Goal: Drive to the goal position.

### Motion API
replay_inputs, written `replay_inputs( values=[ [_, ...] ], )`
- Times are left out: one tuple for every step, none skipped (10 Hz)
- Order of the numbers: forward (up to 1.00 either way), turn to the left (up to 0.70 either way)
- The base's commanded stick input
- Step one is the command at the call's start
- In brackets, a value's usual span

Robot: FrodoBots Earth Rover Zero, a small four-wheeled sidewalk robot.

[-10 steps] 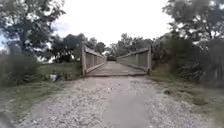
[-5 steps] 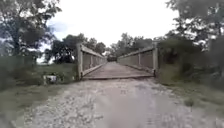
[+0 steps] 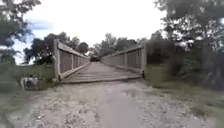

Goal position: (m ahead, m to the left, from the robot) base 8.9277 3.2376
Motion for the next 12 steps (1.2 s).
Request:
replay_inputs(
  values=[
    [1.00, 0.00],
    [1.00, 0.00],
    [1.00, 0.00],
    [1.00, 0.22],
    [1.00, 0.40],
    [1.00, 0.40],
    [1.00, 0.40],
    [1.00, 0.40],
    [1.00, 0.33],
    [1.00, 0.00],
    [1.00, 0.00],
    [1.00, 0.00]
  ],
)
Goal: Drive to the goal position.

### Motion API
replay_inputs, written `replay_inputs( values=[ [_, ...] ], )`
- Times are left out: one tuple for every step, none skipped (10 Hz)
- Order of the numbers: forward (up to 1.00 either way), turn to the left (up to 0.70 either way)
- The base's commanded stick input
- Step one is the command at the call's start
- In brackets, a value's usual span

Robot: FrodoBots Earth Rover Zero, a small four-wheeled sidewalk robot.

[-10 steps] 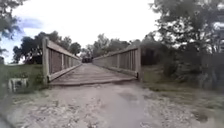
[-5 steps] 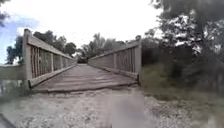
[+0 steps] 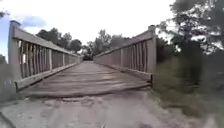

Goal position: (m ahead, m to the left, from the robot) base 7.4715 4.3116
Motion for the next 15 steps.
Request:
replay_inputs(
  values=[
    [1.00, 0.00],
    [1.00, 0.00],
    [1.00, 0.00],
    [1.00, 0.00],
    [1.00, 0.00],
    [1.00, 0.00],
    [1.00, -0.04],
    [1.00, -0.20],
    [1.00, -0.32],
    [1.00, -0.07],
    [1.00, 0.00],
    [1.00, 0.00],
    [1.00, 0.00],
    [1.00, 0.00],
    [1.00, 0.00]
  ],
)
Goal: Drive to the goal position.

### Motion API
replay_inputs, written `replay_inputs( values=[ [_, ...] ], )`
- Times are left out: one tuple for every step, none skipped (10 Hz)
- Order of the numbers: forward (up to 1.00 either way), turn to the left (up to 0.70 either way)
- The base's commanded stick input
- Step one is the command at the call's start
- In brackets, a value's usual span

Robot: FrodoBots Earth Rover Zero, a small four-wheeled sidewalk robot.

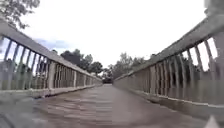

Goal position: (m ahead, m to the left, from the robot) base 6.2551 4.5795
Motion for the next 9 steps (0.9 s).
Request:
replay_inputs(
  values=[
    [1.00, 0.00],
    [1.00, 0.00],
    [1.00, 0.00],
    [1.00, 0.00],
    [1.00, 0.00],
    [1.00, 0.00],
    [1.00, 0.00],
    [1.00, 0.00],
    [1.00, 0.00]
  ],
)
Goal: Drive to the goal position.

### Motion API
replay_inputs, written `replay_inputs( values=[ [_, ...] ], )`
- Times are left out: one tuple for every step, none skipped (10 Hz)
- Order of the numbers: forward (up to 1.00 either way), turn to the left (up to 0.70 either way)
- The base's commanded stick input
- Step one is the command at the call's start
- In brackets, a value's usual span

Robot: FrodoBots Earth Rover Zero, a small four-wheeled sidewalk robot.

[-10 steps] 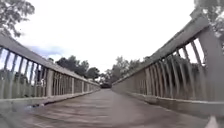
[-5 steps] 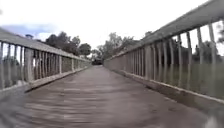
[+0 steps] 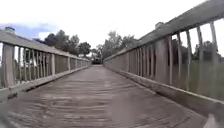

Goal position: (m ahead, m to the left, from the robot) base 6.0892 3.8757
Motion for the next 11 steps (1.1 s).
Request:
replay_inputs(
  values=[
    [1.00, 0.00],
    [1.00, 0.00],
    [1.00, 0.00],
    [1.00, 0.00],
    [1.00, 0.00],
    [1.00, 0.30],
    [1.00, 0.40],
    [1.00, 0.40],
    [1.00, 0.40],
    [1.00, 0.19],
    [1.00, 0.00]
  ],
)
